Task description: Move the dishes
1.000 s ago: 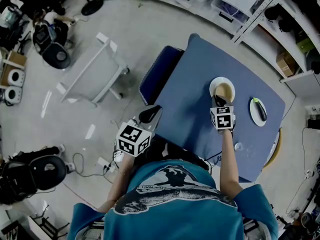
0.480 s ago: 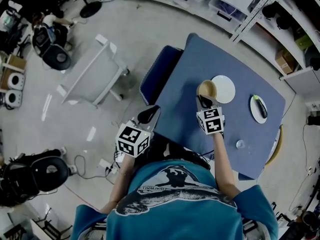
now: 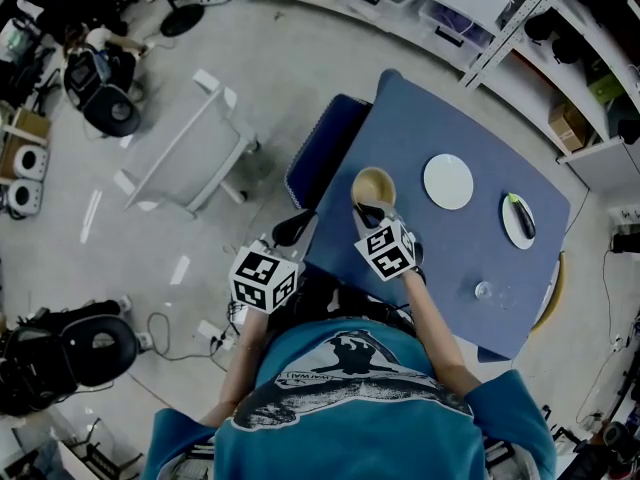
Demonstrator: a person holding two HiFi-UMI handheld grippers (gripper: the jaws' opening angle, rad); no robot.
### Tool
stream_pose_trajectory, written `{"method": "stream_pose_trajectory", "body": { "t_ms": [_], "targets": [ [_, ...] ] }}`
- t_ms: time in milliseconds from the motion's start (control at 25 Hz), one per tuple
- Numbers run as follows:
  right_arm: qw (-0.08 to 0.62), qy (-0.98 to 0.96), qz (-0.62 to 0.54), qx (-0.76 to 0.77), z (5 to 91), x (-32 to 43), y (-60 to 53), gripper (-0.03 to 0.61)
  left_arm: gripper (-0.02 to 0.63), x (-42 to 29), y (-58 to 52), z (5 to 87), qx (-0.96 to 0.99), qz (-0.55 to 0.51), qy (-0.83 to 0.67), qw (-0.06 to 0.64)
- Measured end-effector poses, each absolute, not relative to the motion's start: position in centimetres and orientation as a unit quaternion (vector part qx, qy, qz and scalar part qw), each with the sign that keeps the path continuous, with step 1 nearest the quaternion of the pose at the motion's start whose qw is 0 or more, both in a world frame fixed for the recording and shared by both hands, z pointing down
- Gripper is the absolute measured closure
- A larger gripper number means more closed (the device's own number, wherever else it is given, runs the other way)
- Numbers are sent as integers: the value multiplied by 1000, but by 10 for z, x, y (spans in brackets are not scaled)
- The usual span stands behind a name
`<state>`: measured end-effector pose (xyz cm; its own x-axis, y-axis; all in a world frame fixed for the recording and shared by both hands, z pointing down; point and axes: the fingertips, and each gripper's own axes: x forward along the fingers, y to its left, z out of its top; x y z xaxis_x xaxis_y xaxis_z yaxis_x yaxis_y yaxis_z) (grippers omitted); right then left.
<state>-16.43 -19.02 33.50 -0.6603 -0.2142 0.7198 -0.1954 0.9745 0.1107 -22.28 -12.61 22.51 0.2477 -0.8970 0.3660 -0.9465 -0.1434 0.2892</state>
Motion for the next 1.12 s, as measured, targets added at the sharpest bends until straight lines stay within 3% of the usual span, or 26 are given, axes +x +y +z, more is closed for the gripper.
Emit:
{"method": "stream_pose_trajectory", "body": {
  "t_ms": [360, 640, 720, 1120],
  "targets": [
    [436, -897, -7, 74, 363, -180, -164, 547, 581, -242, -127, 227, 757, 48, -608, 236],
    [440, -893, 28, 87, 368, -187, -158, 472, 581, -259, -125, 233, 763, 49, -596, 245],
    [437, -894, 33, 95, 367, -188, -158, 431, 581, -262, -126, 236, 767, 48, -590, 247],
    [379, -909, 71, 155, 330, -195, -158, 428, 581, -260, -134, 243, 800, 50, -543, 251]
  ]
}}
